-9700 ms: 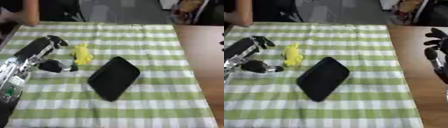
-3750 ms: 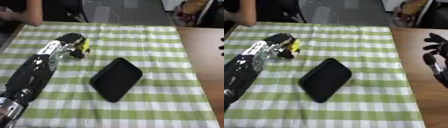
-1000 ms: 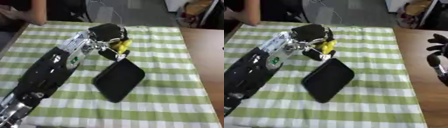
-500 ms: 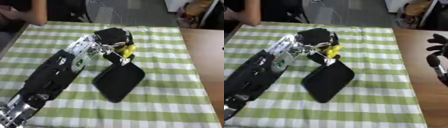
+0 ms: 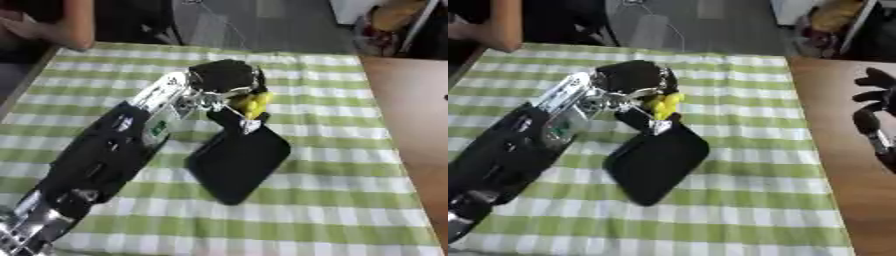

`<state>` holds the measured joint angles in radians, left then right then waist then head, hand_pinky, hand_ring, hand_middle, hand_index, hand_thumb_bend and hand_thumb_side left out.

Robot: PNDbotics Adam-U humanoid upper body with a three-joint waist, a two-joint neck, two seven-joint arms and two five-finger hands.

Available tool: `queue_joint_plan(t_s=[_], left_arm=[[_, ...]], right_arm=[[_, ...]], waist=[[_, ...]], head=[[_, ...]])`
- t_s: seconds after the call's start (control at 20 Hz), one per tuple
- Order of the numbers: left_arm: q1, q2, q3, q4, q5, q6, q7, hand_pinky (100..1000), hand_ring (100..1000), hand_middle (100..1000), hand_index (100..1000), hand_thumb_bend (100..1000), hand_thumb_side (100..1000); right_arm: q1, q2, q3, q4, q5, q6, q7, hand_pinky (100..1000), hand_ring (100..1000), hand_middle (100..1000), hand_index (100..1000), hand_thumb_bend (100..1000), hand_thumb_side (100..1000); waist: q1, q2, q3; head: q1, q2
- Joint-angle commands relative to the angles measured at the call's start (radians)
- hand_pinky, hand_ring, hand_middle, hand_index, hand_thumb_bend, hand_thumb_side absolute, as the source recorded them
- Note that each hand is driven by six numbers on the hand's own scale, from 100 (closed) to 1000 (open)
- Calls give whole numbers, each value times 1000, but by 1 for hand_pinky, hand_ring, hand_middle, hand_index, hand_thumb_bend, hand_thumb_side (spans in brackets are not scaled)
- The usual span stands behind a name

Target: Pick up objects on the table and place them in the box.

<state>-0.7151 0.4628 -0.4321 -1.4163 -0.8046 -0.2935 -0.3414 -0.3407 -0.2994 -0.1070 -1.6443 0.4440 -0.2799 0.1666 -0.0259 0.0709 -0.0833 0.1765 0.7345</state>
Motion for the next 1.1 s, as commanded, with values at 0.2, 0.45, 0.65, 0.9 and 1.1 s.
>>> queue_joint_plan(t_s=[0.2, 0.45, 0.65, 0.9, 1.1], left_arm=[[-11, 0, -10, -2, 51, 8, -15, 100, 100, 100, 131, 100, 454], [-6, -10, -20, 0, 64, 7, -26, 100, 100, 100, 133, 100, 455], [-3, -12, -24, -1, 72, 7, -31, 100, 100, 100, 139, 100, 456], [2, -16, -26, 3, 80, 9, -36, 100, 100, 100, 145, 100, 454], [8, -18, -29, 7, 91, 5, -42, 100, 100, 100, 197, 100, 395]], right_arm=[[-17, -19, 0, -12, -1, -2, 2, 591, 688, 775, 941, 669, 969], [-18, -19, 0, -12, -1, -1, 1, 590, 688, 775, 941, 676, 965], [-16, -19, 0, -12, 0, -1, 0, 590, 688, 775, 941, 676, 963], [-16, -19, -1, -13, -1, 0, 0, 590, 688, 775, 941, 676, 962], [-15, -19, -2, -13, -2, 0, 0, 590, 688, 775, 941, 675, 961]], waist=[[0, -15, -1], [0, -15, -1], [1, -15, -1], [1, -14, 0], [0, -13, 0]], head=[[9, -5], [9, -4], [9, -5], [10, -5], [11, -4]])
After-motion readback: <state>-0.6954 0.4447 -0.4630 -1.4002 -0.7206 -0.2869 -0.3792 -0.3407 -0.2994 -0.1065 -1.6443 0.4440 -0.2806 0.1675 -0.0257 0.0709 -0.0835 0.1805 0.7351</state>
